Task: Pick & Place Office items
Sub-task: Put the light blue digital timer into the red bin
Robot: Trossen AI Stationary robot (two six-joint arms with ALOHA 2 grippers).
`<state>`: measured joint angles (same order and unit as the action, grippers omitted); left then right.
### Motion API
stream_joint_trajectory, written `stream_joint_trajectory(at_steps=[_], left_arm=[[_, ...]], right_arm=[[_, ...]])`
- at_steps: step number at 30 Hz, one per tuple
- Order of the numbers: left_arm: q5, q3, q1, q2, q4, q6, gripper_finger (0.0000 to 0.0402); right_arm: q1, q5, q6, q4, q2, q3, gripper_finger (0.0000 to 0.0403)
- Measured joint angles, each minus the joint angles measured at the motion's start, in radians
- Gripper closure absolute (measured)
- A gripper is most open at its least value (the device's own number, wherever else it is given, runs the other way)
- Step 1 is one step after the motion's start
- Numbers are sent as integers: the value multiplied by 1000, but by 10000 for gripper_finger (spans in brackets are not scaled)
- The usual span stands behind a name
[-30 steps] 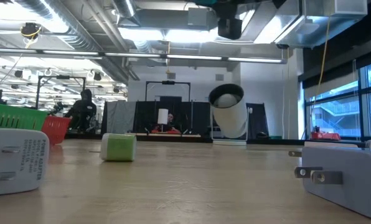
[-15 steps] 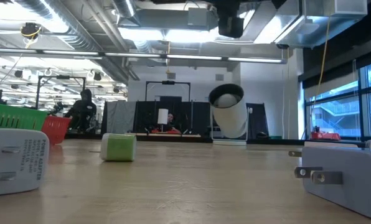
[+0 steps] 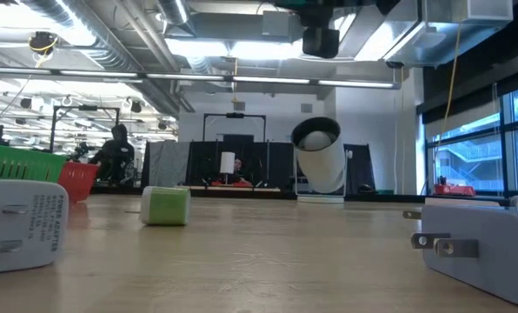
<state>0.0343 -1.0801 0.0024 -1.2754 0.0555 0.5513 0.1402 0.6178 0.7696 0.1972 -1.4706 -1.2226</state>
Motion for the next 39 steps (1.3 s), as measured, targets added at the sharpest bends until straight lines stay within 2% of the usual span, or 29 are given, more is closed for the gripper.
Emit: stream_joint_trajectory(at_steps=[10, 14, 22, 29, 33, 39], left_arm=[[90, 0, 1, -61, -66, -42, 185], [90, 0, 1, -59, -82, -41, 222], [94, 0, 0, -59, -84, -30, 328], [95, 0, 0, -59, -90, -36, 325], [89, 0, 1, -59, -94, -50, 328], [81, 0, 8, -58, -98, -85, 339]], right_arm=[[0, 2, -22, -47, -7, 0, 248], [0, 15, -26, -48, -7, 1, 248], [0, 46, -37, -46, -7, 1, 248], [1, 55, -46, -48, -7, 1, 244], [3, 55, -54, -50, -7, 1, 219], [25, 73, -59, -47, -7, 1, 147]])
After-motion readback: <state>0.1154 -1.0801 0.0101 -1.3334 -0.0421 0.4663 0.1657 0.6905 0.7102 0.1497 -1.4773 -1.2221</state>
